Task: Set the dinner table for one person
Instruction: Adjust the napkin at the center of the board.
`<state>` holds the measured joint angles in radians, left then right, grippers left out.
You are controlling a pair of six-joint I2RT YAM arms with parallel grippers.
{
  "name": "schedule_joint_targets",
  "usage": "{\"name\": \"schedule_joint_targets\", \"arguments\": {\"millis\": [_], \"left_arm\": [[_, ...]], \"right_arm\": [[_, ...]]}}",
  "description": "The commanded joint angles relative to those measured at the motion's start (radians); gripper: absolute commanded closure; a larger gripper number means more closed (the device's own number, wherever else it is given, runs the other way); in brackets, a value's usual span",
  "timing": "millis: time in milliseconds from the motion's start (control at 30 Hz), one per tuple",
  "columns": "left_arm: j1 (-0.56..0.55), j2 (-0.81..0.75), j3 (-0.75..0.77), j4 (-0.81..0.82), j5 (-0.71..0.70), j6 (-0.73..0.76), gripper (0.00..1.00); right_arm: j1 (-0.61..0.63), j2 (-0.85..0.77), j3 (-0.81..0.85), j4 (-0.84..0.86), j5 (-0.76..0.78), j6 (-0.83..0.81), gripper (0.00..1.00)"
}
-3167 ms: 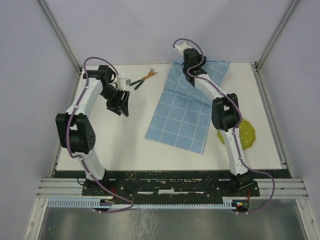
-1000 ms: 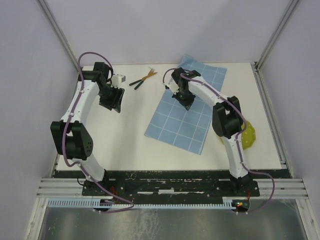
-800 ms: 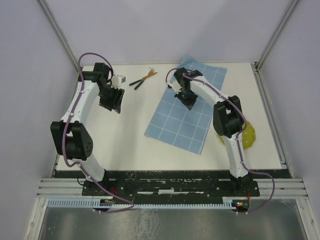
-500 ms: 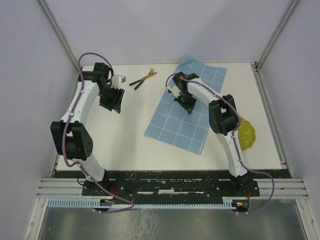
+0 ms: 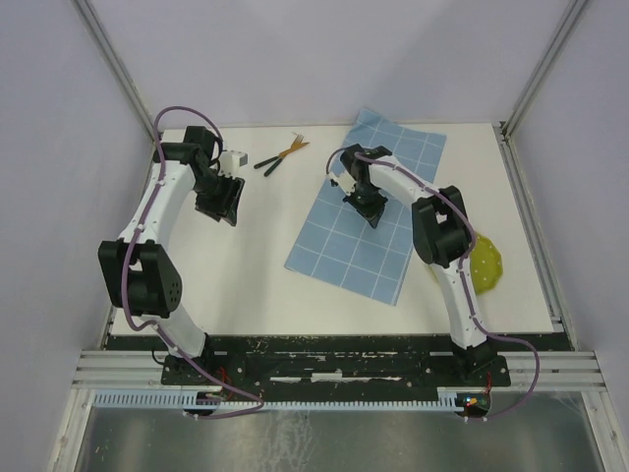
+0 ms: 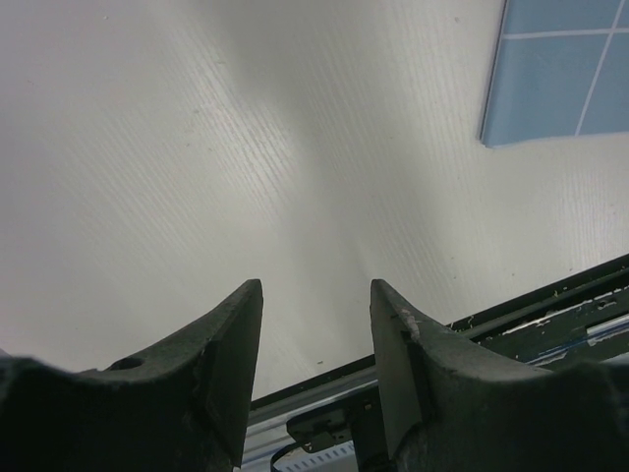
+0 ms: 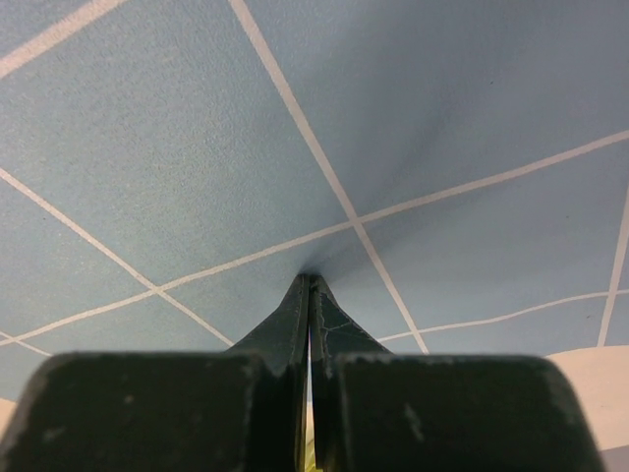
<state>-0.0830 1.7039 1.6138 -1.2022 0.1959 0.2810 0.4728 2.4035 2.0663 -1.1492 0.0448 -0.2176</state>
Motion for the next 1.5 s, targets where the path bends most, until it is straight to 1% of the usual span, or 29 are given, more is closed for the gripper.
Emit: {"name": "schedule_joint_targets", "arguments": {"millis": [0,233,533,700,867,967,1067,1167,1233,1333,1400,1467], "left_arm": [[-0.001,-0.067,-0.023,0.0,0.04,0.074,0.45],[-0.003,-0.069,-0.014,0.0,0.058,0.072,0.45],[-0.003,-0.049,0.006,0.0,0.114,0.063,0.46],[-0.002,-0.079,0.014,0.011,0.079,0.053,0.46],[-0.004,-0.12,-0.006,0.024,0.011,0.071,0.46],[-0.005,-0.137,-0.01,0.039,0.008,0.075,0.46],[-0.011,-0.141,-0.003,0.068,0.001,0.068,0.46],[-0.034,-0.136,0.002,0.099,-0.061,0.063,0.46],[-0.044,-0.133,0.0,0.111,-0.099,0.056,0.46],[-0.048,-0.133,-0.008,0.116,-0.125,0.05,0.46],[-0.049,-0.141,-0.02,0.118,-0.144,0.048,0.46],[-0.047,-0.153,-0.037,0.12,-0.162,0.046,0.46]], "right_arm": [[0.026,-0.068,-0.15,-0.038,-0.016,-0.02,0.98],[0.072,-0.153,-0.311,0.003,-0.045,-0.006,0.98],[0.108,-0.213,-0.384,0.011,-0.059,-0.004,0.98],[0.116,-0.256,-0.401,-0.01,-0.07,-0.002,0.98],[0.116,-0.406,-0.478,0.068,-0.065,0.003,0.98],[0.115,-0.464,-0.472,0.145,-0.005,0.003,0.98],[0.105,-0.45,-0.4,0.212,0.069,-0.002,0.98],[0.078,-0.368,-0.256,0.237,0.119,0.009,0.98],[0.058,-0.285,-0.129,0.23,0.136,0.004,0.98],[0.018,-0.125,0.119,0.2,0.149,0.009,0.98],[-0.005,-0.023,0.295,0.154,0.128,0.028,0.98],[-0.016,0.044,0.406,0.128,0.111,0.025,0.98]]}}
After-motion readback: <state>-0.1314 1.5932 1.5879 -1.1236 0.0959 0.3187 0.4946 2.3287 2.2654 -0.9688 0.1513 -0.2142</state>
